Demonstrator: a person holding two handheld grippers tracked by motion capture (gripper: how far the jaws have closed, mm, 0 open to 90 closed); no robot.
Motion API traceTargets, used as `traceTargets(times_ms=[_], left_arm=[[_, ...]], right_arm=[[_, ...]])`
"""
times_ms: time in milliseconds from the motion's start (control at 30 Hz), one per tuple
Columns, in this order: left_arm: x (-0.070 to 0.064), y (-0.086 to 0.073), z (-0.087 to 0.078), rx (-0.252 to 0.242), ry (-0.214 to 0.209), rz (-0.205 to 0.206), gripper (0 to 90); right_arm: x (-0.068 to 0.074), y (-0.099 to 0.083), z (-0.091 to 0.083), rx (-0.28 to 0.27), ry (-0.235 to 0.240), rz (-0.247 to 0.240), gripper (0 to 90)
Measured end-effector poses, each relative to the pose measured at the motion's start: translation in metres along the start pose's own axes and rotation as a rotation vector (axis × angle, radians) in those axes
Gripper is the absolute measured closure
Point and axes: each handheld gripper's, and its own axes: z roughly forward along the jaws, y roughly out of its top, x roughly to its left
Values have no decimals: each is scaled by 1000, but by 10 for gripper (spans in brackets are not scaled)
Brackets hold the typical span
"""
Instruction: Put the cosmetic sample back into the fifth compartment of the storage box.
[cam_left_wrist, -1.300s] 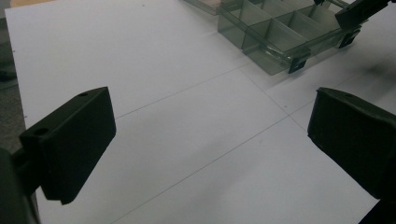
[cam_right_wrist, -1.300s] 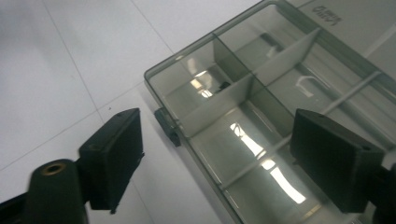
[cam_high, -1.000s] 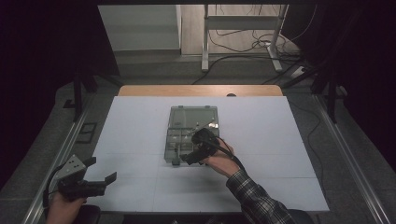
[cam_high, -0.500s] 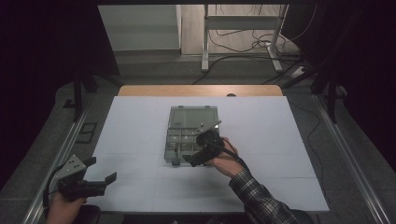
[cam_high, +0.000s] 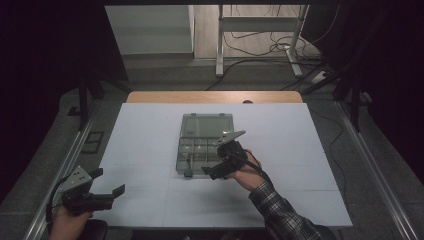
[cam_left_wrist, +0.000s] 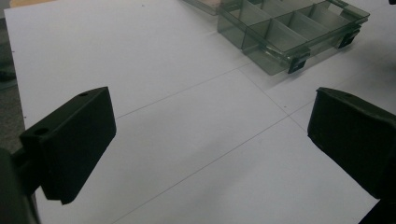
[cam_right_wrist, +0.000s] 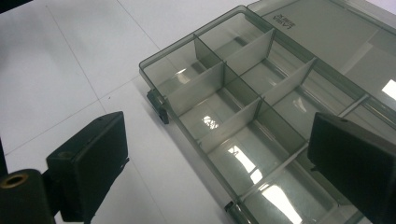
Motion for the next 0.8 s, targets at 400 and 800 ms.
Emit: traceTargets(times_ms=[400,800], left_arm=[[0,0,0,0,-1,0,17],[0,0,0,-1,-1,-1,17]], right_arm=[[0,-7,-10,-14,-7,1,89],[-3,-13,-20,-19,-28,19,94]])
